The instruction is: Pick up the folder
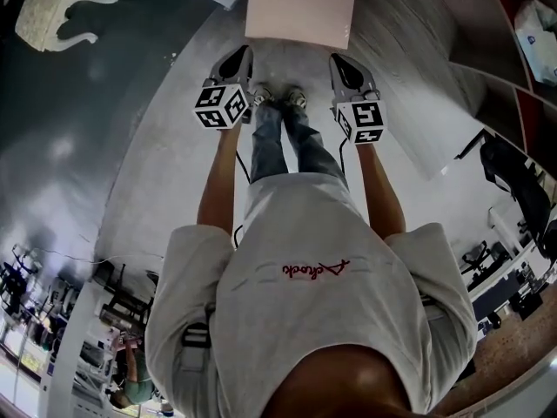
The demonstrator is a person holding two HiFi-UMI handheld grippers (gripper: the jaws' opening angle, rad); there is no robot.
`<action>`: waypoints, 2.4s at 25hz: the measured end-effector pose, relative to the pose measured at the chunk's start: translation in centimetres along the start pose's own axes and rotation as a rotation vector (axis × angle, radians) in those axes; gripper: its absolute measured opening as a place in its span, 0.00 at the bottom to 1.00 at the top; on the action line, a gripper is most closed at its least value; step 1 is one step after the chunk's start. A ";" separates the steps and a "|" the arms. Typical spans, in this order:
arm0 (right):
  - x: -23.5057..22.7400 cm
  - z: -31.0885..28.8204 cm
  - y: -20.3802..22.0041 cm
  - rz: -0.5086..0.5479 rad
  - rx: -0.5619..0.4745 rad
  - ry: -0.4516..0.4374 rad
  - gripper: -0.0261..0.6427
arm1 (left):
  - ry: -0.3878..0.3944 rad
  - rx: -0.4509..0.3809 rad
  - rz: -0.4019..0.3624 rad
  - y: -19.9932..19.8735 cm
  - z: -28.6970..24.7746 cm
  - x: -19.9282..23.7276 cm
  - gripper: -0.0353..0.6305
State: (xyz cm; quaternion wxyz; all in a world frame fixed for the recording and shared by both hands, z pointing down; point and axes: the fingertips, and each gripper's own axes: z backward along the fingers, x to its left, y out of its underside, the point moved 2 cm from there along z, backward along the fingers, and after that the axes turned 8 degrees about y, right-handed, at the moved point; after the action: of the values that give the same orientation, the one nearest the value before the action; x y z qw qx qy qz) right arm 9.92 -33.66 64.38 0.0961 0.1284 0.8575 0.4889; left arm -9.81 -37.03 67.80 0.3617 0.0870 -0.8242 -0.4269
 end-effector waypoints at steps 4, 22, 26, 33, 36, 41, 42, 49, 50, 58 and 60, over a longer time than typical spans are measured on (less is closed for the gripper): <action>0.8 -0.1 1.0 -0.002 0.012 -0.015 0.05 | 0.083 -0.058 0.110 0.6 -0.4 0.1 0.05; 1.6 -0.6 2.7 0.024 0.041 -0.041 0.05 | 0.443 -0.426 0.942 2.4 -1.7 1.8 0.30; 1.9 -0.7 3.0 0.025 0.042 -0.047 0.05 | 0.481 -0.442 0.989 2.3 -2.3 2.2 0.55; 2.0 -0.5 3.3 0.028 0.049 -0.042 0.05 | 0.454 -0.426 1.011 2.2 -4.2 3.1 0.73; 1.8 -0.4 3.5 0.026 0.054 -0.036 0.05 | 0.456 -0.426 1.007 1.7 -5.1 3.4 0.74; 1.3 -0.4 3.7 0.025 0.060 -0.028 0.05 | 0.467 -0.431 1.005 0.2 -6.7 3.5 0.74; 1.2 -0.4 3.7 0.025 0.062 -0.026 0.05 | 0.465 -0.431 1.003 0.0 -7.0 3.6 0.74; 1.0 -0.4 3.9 0.019 0.067 -0.016 0.05 | 0.462 -0.413 1.000 -1.0 -8.9 3.4 0.74; 0.9 -0.3 3.9 0.018 0.067 -0.014 0.05 | 0.463 -0.416 1.000 -1.1 -9.2 3.3 0.74; 0.3 -0.3 4.0 0.015 0.067 -0.004 0.05 | 0.441 -0.418 0.992 -1.4 -9.8 3.6 0.53; 0.4 -0.2 3.9 0.015 0.067 -0.002 0.05 | 0.438 -0.418 0.995 -1.4 -9.7 3.6 0.52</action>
State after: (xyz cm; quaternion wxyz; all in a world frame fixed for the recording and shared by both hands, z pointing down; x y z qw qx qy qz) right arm 9.97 -31.83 67.84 0.0891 0.1386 0.8723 0.4604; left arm -6.14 -45.72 72.22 0.6903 -0.2976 -0.5701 -0.3314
